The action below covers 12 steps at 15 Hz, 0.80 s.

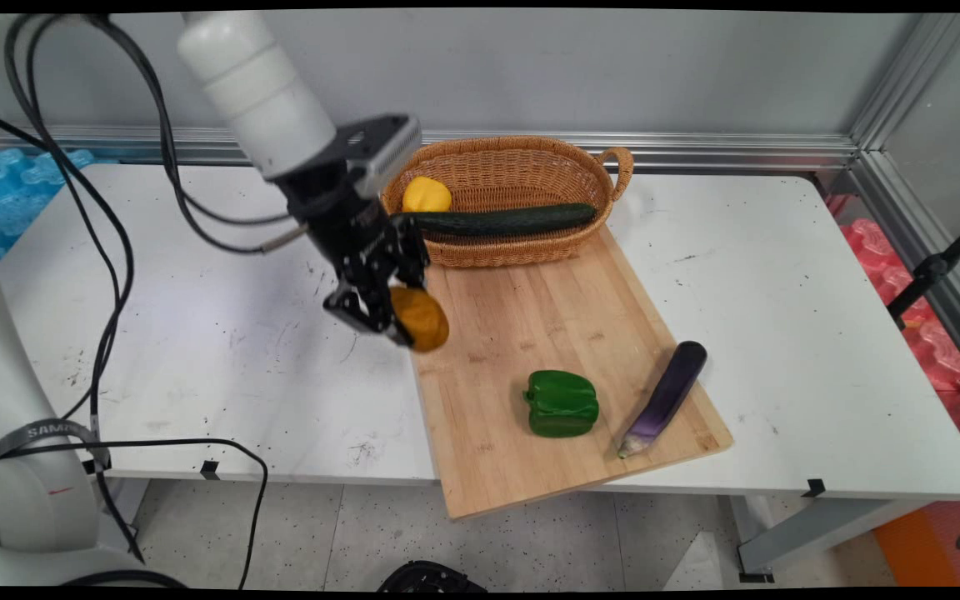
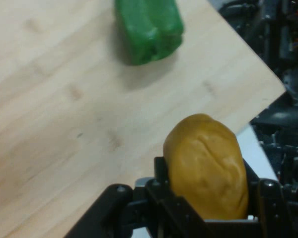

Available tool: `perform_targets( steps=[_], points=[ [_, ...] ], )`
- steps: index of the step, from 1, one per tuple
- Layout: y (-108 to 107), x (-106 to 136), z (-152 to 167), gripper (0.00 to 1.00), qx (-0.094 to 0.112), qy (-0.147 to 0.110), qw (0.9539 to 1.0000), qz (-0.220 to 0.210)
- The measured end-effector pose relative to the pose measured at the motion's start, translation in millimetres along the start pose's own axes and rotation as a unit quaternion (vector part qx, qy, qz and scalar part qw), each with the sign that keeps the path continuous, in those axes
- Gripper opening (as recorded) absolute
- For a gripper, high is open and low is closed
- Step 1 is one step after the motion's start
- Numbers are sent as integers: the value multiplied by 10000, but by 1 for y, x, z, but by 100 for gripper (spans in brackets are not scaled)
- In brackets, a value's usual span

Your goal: Place the picked object on the cutting board

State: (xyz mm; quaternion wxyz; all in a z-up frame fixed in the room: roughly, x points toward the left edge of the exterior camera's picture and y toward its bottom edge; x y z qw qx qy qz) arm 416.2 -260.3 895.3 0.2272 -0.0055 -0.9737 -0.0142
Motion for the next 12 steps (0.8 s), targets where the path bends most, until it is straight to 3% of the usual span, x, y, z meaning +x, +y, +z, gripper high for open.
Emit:
perform_targets(
  steps=[6,12],
  points=[
    [11,7,50,0,-241,-12,9995,185],
    [4,14,101,0,-343,-25,9985,418]
  ],
)
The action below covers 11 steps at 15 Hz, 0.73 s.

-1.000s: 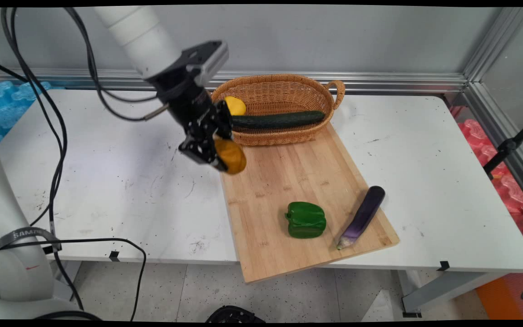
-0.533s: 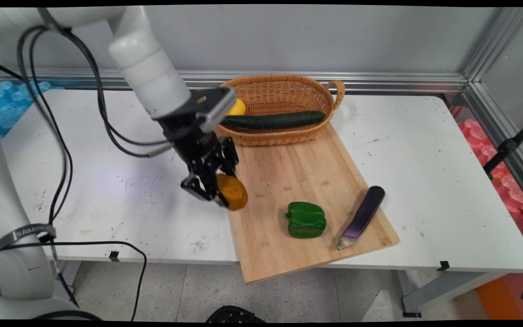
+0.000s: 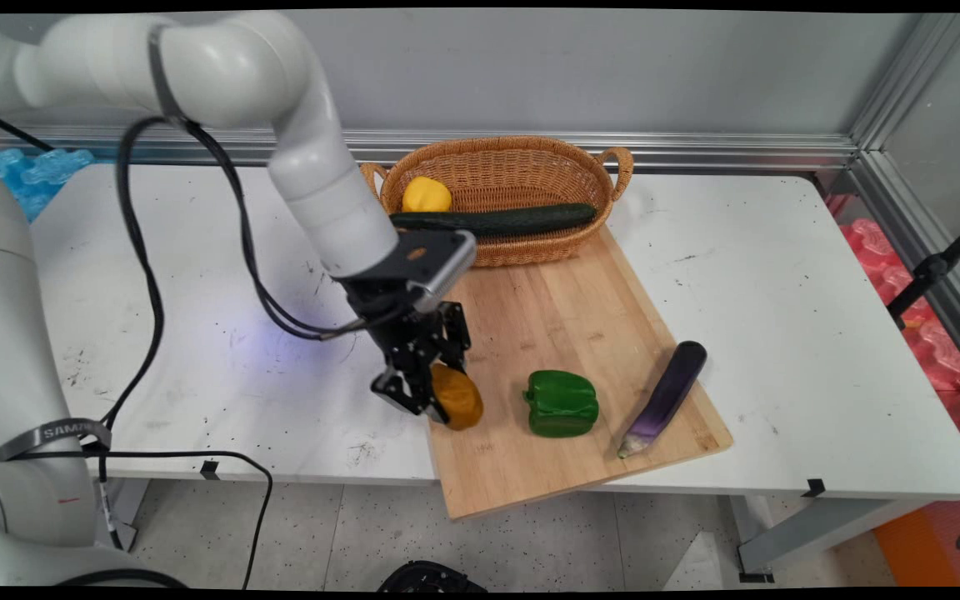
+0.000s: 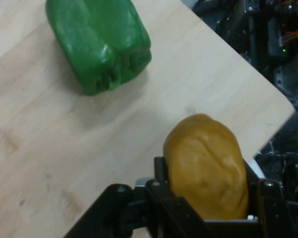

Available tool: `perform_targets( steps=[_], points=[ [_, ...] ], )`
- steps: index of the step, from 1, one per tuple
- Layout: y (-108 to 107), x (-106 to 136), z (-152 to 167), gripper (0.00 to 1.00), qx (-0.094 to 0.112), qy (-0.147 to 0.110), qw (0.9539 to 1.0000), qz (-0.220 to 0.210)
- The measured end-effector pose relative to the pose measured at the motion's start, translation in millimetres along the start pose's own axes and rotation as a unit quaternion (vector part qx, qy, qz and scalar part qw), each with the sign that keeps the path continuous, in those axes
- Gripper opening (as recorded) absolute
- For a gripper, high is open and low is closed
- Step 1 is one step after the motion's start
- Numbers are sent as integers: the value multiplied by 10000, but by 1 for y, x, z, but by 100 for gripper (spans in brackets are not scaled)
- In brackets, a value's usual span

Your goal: Place the picked object on the cutting board

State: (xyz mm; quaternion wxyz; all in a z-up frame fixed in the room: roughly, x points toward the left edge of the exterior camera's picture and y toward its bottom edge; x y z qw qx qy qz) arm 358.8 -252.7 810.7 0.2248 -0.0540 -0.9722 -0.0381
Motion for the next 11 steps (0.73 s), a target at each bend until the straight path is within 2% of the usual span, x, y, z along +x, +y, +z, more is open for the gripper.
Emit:
perform_targets(
  steps=[6,7,11],
  points=[
    [-13,8,34,0,40,44,9998,185],
    [-14,9,37,100,54,62,9997,210],
    [-18,13,40,100,109,124,9995,274]
  ],
)
